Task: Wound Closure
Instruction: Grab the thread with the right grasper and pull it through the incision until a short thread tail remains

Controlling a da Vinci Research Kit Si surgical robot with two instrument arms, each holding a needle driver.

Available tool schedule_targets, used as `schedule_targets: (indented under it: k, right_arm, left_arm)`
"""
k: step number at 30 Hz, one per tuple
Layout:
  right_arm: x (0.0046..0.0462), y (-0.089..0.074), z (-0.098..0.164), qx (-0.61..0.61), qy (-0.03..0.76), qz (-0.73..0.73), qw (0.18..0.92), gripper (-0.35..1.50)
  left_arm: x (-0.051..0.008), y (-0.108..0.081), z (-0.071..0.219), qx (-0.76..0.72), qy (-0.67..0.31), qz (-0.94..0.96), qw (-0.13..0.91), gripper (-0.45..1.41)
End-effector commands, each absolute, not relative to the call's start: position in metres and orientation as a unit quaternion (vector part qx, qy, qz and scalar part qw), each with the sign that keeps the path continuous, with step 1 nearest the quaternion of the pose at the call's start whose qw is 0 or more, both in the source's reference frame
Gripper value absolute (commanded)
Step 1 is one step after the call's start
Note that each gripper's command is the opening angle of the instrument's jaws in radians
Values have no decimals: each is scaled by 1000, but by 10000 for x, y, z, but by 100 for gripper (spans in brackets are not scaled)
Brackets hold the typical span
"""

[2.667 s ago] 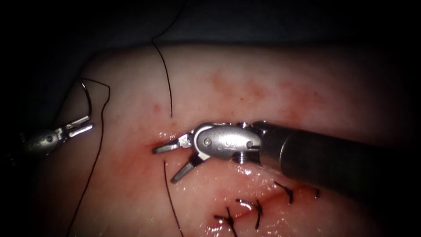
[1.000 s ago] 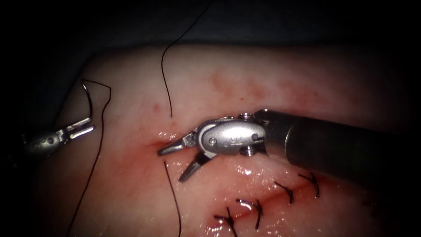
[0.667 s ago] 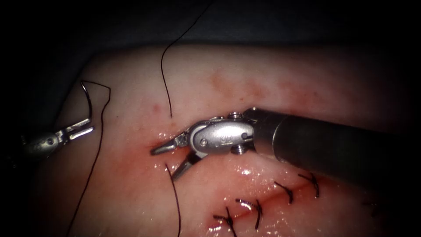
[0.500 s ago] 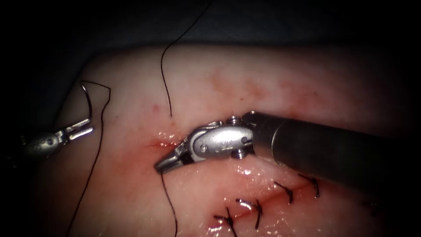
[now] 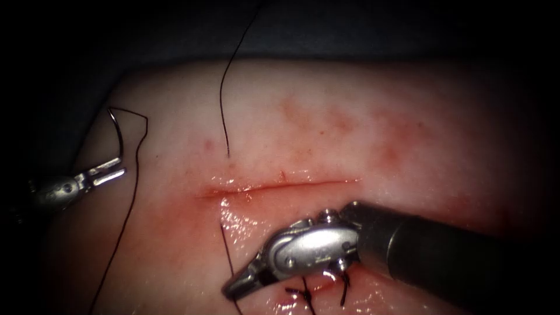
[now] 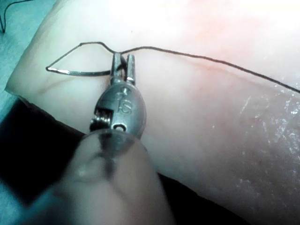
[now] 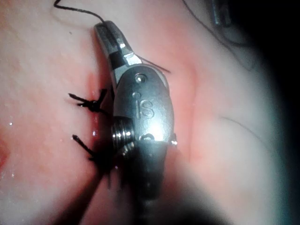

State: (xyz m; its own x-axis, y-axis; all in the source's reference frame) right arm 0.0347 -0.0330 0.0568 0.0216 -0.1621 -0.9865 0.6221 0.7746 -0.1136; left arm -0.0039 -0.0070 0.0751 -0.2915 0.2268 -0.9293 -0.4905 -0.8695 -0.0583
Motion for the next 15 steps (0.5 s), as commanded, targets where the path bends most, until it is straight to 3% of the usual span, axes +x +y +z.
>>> schedule_targets:
  k: [1, 11, 12, 13, 14, 15]
  right_arm:
    - [357, -361, 550, 192, 646, -284, 682, -35]
    - [356, -401, 529, 210, 649, -283, 674, -35]
    - [357, -393, 531, 200, 650, -269, 682, 7]
    - [359, -380, 533, 191, 654, -250, 689, 69]
    - [360, -369, 536, 188, 658, -238, 689, 98]
    - [361, -357, 538, 175, 665, -238, 686, 111]
  left_arm:
    - [-45, -65, 756, -552, 120, 794, 225, -45]
    - [-49, -64, 757, -552, 119, 794, 224, -45]
    - [-49, -64, 757, -552, 119, 794, 224, -45]
    - [-49, -64, 757, -552, 119, 794, 224, -45]
    - [-49, -64, 757, -552, 119, 794, 224, -45]
    - [-49, -64, 757, -552, 119, 794, 224, -45]
